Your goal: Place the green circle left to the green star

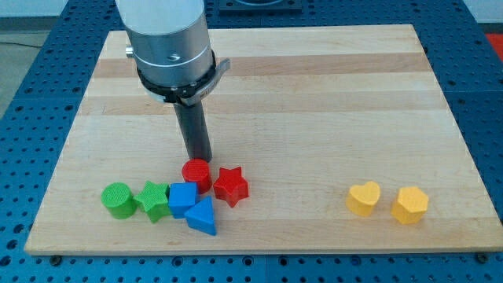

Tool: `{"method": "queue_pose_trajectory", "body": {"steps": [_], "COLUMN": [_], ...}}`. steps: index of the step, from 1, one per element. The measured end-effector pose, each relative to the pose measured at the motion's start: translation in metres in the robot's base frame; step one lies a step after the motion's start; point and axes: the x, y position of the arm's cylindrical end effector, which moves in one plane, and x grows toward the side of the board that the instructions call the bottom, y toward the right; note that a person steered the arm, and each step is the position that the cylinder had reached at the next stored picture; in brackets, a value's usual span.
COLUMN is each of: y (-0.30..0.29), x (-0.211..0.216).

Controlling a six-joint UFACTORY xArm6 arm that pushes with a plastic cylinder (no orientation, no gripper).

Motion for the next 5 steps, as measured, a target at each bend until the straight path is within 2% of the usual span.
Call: {"method": "queue_pose_trajectory", "body": {"steps": [5], "y": [0.0], "x": [-0.025]}}
